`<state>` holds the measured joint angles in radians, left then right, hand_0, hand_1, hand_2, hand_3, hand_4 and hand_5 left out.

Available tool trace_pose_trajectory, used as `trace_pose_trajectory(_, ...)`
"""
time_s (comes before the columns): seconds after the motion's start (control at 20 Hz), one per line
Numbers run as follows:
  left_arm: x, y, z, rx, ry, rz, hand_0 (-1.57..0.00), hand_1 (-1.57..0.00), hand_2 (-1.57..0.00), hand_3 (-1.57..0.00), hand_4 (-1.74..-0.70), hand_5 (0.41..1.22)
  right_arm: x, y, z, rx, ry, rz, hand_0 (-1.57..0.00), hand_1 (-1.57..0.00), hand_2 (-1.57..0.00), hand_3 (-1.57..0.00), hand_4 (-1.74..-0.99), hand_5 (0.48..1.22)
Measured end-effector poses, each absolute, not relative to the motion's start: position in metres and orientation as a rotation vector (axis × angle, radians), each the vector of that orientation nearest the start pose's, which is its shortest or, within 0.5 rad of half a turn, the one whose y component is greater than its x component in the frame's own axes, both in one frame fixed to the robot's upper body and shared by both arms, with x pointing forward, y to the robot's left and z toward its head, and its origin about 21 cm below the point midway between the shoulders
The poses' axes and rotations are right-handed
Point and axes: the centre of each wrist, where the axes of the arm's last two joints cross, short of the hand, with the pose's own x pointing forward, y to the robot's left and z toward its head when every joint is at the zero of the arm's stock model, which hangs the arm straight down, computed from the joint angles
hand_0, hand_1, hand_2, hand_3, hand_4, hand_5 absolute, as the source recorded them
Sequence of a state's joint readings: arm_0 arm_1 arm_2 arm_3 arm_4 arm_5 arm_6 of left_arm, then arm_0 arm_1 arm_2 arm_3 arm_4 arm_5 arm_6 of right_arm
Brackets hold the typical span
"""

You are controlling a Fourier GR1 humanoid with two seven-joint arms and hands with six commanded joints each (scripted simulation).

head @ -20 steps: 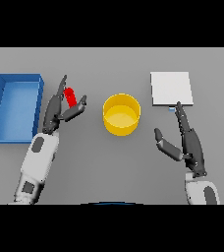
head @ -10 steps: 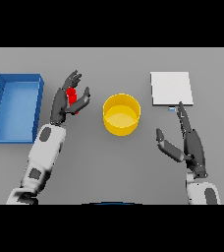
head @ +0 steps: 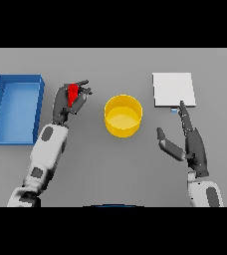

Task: Pick up the red beaker and tilt it to pour out 1 green nut into yellow bowl. Pick up the yellow bowl and place it on the metallic measuring scale.

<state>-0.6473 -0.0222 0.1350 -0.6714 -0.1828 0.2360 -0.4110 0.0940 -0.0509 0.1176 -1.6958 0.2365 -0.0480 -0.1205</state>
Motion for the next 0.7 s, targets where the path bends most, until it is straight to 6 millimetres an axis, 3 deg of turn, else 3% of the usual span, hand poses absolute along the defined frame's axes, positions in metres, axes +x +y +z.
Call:
trace_pose_trajectory(0.2,0.388,0.161,-0.015,0.213,-1.740,-0.229,-1.53,-1.53,-1.53,-1.51,-1.72,1.126,0.219,-0.220,0.005,-0.205,-1.740,0.270,0.00,0.00,0.00,0.00,-1.127,0.659)
trace_pose_trajectory(0.25,0.390,0.169,-0.009,0.229,-1.756,-0.251,-1.54,-1.54,-1.54,-1.52,-1.72,1.127,0.220,-0.219,0.004,-0.211,-1.734,0.274,0.00,0.00,0.00,0.00,-1.116,0.656)
trace_pose_trajectory(0.5,0.399,0.167,0.035,0.384,-1.778,-0.643,-1.56,-1.56,-1.56,-1.55,-1.74,1.136,0.222,-0.222,0.007,-0.236,-1.741,0.293,0.00,0.00,0.00,0.00,-1.092,0.661)
trace_pose_trajectory(0.7,0.391,0.160,0.045,0.429,-1.757,-0.841,-1.56,-1.56,-1.56,-1.55,-1.74,1.128,0.218,-0.222,0.008,-0.215,-1.750,0.301,0.00,0.00,0.00,0.00,-1.092,0.665)
